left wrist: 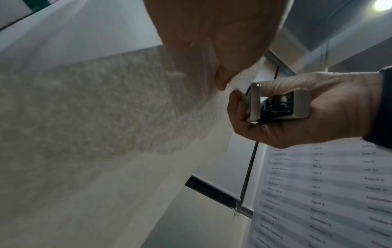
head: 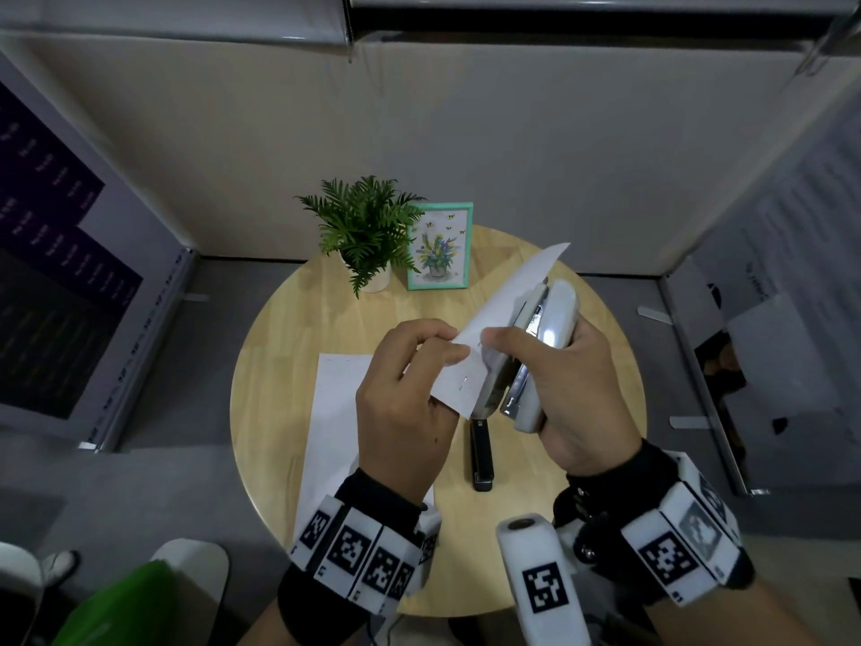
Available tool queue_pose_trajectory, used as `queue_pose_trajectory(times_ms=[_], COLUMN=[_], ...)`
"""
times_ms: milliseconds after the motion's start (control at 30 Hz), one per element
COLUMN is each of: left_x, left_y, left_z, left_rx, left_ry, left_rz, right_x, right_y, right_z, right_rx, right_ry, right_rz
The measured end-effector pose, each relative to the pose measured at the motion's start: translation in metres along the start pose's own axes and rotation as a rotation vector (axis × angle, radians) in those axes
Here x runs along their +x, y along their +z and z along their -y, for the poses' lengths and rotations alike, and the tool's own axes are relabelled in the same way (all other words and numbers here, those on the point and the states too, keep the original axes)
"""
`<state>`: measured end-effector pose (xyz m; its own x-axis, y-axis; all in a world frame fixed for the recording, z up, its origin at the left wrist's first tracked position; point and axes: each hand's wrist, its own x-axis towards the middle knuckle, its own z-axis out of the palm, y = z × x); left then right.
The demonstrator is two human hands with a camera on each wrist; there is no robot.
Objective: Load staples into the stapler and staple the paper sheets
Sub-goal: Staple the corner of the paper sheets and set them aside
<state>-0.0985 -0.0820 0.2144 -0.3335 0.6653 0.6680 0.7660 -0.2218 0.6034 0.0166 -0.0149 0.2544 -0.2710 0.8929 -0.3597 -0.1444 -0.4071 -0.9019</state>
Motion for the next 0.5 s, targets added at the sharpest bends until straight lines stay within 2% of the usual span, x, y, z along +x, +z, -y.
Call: queue_pose_trajectory(times_ms=[133,233,300,400,433,500], left_x=[-0.002,0.0,0.004,0.009,0.01,0.014], left_y=[0.0,0.001,-0.002,-0.013,-0.016,-0.02], left_z=[0.002,0.001,-0.002,-0.002,0.001,0.011], left_rx=[-0.004,-0.057,-0.226,-0.593,-0.724,-0.947], left_ry=[0.009,-0.052,-0.231,-0.604,-0.705,-0.888], left_rz=[-0.001,0.076,0.202,0.533,0.596,0.612], right_x=[0.001,0.004,0.007,0.012,0.015,0.018], right_y=[-0.001,-0.001,-0.001,-0.004,-0.007,-0.011], right_z=[-0.002,-0.003,-0.002,-0.003,-0.005,-0.01], right_rx=[-0.03,-0.041,-0.1,-0.226,-0.278,-0.42], right_ry=[-0.014,-0.05,-0.125,-0.205,-0.219,-0.222], right_rz=[0.037,-0.002,-0.016,0.007,0.034,0.119])
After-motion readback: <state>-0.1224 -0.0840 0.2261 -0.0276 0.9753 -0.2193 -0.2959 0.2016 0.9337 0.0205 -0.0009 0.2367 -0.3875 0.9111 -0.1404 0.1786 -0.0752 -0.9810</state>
